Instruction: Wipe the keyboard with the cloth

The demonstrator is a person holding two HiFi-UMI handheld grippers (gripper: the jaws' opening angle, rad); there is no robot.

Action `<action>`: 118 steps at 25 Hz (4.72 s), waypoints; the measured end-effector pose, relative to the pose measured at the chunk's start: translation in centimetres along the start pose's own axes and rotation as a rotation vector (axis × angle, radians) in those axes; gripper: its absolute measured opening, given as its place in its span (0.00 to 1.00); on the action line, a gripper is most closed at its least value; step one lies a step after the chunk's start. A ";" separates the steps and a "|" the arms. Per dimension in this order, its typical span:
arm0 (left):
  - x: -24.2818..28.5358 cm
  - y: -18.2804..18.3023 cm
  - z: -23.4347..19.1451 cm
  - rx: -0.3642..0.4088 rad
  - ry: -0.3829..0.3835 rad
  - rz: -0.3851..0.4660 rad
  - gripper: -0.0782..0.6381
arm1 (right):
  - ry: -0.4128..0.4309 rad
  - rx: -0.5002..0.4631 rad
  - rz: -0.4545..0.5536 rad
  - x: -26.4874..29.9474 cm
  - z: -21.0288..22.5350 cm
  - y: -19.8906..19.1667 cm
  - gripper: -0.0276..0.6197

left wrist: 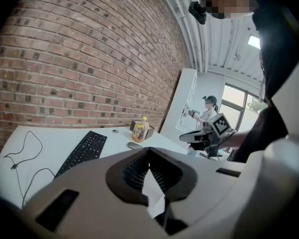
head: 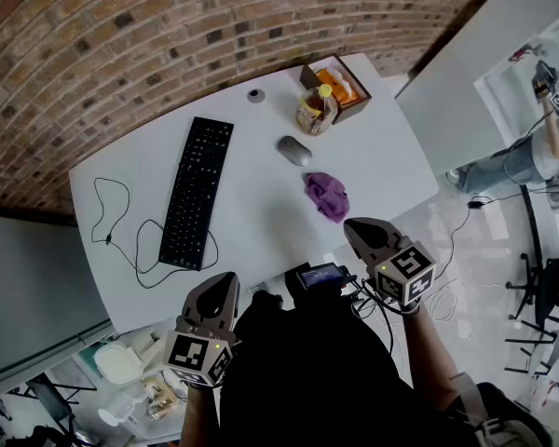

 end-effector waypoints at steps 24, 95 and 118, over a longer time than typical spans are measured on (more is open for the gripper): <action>3.3 -0.9 3.4 -0.051 0.131 -0.053 0.13 | 0.126 -0.003 -0.042 2.5 4.6 -1.4 0.07; 6.0 -1.6 7.9 -0.141 0.346 -0.107 0.13 | 0.177 -0.245 -0.488 13.4 11.4 -13.7 0.35; 6.9 -1.6 8.7 -0.136 0.334 -0.099 0.13 | 0.134 -0.241 -0.405 12.1 12.0 -12.0 0.19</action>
Point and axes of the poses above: the fingertips, and each gripper's own axes: x forward along the fingers, z to its right, y out of its top, the point moved 8 cm from there along -x, backward along the fingers, and after that the axes turned 13 degrees about z, right-handed, at the moved point
